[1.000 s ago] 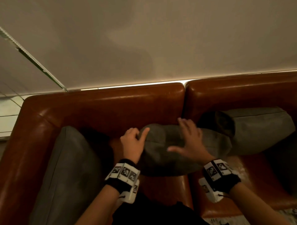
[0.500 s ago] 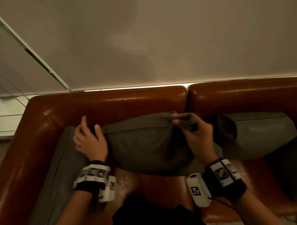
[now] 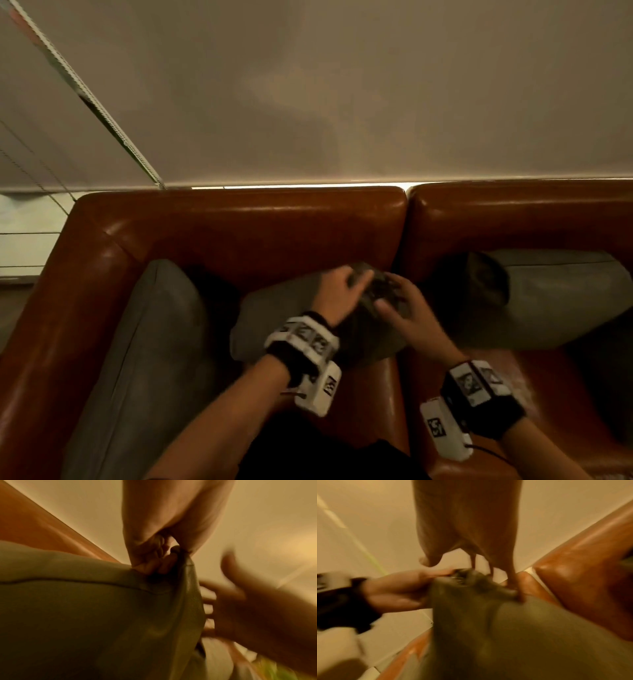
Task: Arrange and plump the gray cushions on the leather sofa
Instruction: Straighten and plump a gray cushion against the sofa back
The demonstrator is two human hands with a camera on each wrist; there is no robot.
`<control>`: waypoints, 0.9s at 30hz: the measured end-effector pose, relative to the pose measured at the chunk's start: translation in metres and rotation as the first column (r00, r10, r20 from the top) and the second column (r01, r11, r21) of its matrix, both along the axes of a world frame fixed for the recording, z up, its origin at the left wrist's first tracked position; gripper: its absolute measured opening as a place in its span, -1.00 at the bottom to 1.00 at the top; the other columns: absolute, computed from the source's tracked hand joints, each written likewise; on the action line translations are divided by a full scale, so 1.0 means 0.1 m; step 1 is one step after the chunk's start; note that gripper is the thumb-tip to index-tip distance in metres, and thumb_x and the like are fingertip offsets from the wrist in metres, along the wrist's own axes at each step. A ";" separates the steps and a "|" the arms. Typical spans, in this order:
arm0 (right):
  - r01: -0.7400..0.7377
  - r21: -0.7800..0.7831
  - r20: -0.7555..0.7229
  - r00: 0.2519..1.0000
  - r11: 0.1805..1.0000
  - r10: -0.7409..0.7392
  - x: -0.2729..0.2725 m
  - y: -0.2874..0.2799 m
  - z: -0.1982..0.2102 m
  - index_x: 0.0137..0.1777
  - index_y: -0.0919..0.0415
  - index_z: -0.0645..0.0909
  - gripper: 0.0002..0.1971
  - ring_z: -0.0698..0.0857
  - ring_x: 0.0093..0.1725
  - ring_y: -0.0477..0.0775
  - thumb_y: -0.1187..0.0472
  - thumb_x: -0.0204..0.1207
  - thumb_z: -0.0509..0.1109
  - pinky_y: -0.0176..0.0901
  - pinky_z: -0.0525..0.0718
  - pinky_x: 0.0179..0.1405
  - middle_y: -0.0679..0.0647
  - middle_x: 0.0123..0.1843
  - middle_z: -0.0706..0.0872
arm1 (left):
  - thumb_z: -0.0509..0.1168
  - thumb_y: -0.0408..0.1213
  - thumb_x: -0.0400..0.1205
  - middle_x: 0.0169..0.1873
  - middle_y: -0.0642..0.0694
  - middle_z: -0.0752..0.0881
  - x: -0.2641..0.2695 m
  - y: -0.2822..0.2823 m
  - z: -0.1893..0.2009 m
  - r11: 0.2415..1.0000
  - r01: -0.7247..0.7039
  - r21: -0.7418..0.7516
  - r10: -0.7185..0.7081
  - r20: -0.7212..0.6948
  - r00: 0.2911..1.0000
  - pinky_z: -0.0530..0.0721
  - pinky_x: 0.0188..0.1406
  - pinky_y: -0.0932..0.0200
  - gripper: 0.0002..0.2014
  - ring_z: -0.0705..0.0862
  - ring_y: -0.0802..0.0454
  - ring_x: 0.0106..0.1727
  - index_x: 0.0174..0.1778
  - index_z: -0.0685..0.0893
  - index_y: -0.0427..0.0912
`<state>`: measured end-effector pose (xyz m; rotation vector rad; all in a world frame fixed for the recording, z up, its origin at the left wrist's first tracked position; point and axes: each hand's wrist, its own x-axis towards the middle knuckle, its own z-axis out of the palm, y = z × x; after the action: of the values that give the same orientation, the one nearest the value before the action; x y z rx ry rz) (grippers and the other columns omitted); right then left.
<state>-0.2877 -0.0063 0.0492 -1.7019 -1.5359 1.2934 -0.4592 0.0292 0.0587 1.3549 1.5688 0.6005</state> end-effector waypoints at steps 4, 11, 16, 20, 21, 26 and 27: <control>0.064 0.064 0.116 0.991 0.996 -0.071 0.02 0.00 -0.22 0.50 0.02 0.30 -0.29 0.43 0.35 -0.03 -0.02 0.38 0.50 -0.05 0.47 0.38 0.08 0.41 0.43 | 0.17 -0.07 0.68 -0.29 -0.07 0.59 0.41 -0.09 -0.16 0.993 0.085 -0.085 -0.066 0.212 0.975 0.47 -0.23 0.30 -0.73 0.58 0.07 -0.24 -0.19 0.57 -0.19; 0.377 0.128 0.082 0.918 0.917 -0.389 0.42 0.27 -0.38 0.52 0.24 0.25 -0.40 0.45 0.45 0.19 0.20 0.53 0.39 0.11 0.44 0.47 0.23 0.47 0.43 | 0.03 -0.02 0.69 0.25 -0.16 0.61 -0.15 -0.21 -0.48 0.949 -0.070 0.307 0.162 -0.285 0.945 0.45 0.35 -0.02 -0.61 0.51 -0.06 0.31 0.24 0.62 -0.13; 0.490 0.044 0.254 0.837 0.871 -0.484 0.59 0.35 -0.41 0.10 0.38 0.55 -0.68 0.55 0.12 0.27 0.10 0.68 0.13 0.03 0.46 0.11 0.31 0.04 0.59 | 0.15 -0.24 0.68 0.26 -0.34 0.56 -0.61 -0.42 -0.92 0.945 -0.251 -0.209 0.172 -0.332 0.927 0.52 0.23 -0.08 -0.71 0.54 -0.29 0.28 0.27 0.47 -0.29; 0.485 -0.089 0.285 0.850 0.870 -0.444 0.92 0.44 -0.54 -0.15 0.30 0.63 -0.68 0.58 -0.11 0.23 0.16 0.67 0.13 0.06 0.49 0.06 0.25 -0.16 0.63 | 0.26 -0.16 0.63 -0.04 -0.22 0.64 -0.64 -0.60 -0.93 0.942 -0.335 -0.023 0.320 -0.248 0.914 0.59 0.00 0.01 -0.75 0.63 -0.16 -0.01 0.06 0.52 -0.28; 0.443 -0.111 0.326 0.862 0.890 -0.388 0.97 0.45 -0.56 -0.03 0.30 0.69 -0.72 0.63 -0.04 0.29 0.18 0.65 0.18 0.08 0.53 0.09 0.29 -0.08 0.68 | 0.26 -0.12 0.62 -0.09 -0.19 0.62 -0.64 -0.64 -0.92 0.940 -0.340 0.013 0.333 -0.245 0.911 0.58 -0.02 0.02 -0.74 0.61 -0.13 -0.05 0.00 0.54 -0.27; 0.345 -0.201 0.370 0.893 0.917 -0.255 0.90 0.51 -0.52 0.09 0.42 0.60 -0.73 0.62 0.09 0.35 0.23 0.65 0.17 -0.02 0.46 0.00 0.34 -0.03 0.67 | 0.20 -0.11 0.66 -0.02 -0.22 0.65 -0.58 -0.72 -0.87 0.979 -0.204 0.016 0.201 -0.264 0.944 0.57 0.14 0.00 -0.69 0.62 -0.17 0.07 0.06 0.66 -0.29; 0.351 -0.215 0.344 0.901 0.911 -0.265 0.86 0.54 -0.53 0.10 0.41 0.58 -0.72 0.61 0.10 0.35 0.22 0.66 0.13 0.00 0.46 0.02 0.33 -0.03 0.65 | 0.18 -0.11 0.67 0.04 -0.23 0.66 -0.55 -0.68 -0.85 0.983 -0.182 0.028 0.182 -0.272 0.945 0.55 0.20 0.00 -0.68 0.61 -0.17 0.13 0.12 0.66 -0.28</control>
<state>-0.2020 0.0473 -0.0040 -2.3120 -1.2073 1.1486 -0.5142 -0.0389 -0.0262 1.3470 1.9340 0.5421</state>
